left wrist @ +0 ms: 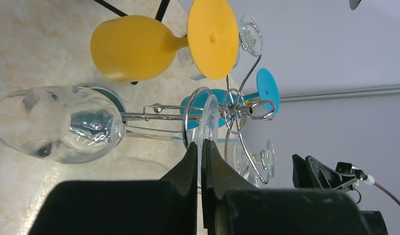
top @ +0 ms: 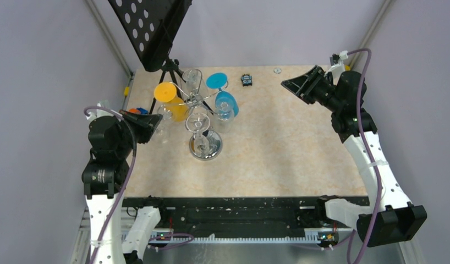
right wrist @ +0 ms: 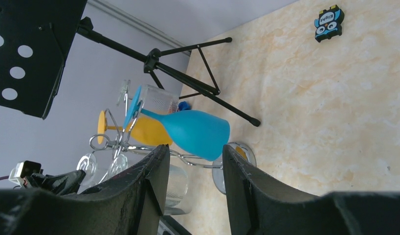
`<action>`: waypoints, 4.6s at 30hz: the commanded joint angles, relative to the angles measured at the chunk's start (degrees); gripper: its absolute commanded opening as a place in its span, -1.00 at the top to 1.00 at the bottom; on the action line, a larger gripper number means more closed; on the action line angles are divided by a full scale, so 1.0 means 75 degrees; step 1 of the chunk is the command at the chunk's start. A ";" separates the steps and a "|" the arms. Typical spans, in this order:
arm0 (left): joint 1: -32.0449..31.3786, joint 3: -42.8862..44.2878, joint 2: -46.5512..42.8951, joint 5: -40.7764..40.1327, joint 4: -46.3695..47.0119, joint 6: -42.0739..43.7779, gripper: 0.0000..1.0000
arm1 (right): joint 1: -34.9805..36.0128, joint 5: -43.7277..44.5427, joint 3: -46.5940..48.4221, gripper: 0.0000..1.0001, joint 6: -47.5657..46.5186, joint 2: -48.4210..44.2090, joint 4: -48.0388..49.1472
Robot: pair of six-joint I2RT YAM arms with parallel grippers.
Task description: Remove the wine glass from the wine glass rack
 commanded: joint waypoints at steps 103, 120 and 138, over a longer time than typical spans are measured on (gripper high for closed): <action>0.0045 0.1179 -0.0457 0.6057 0.2016 -0.3884 1.00 | 0.6713 -0.0334 0.0695 -0.48 -0.3499 -0.0512 0.2440; -0.3302 0.0951 0.1282 0.3315 0.3953 -0.3668 1.00 | 0.6705 0.1116 0.1496 -0.53 -0.5096 -0.0198 0.0860; -0.4660 0.1291 0.1990 0.2844 0.4785 -0.3992 1.00 | 0.6702 0.1921 0.0982 -0.21 -0.5287 -0.0870 0.0488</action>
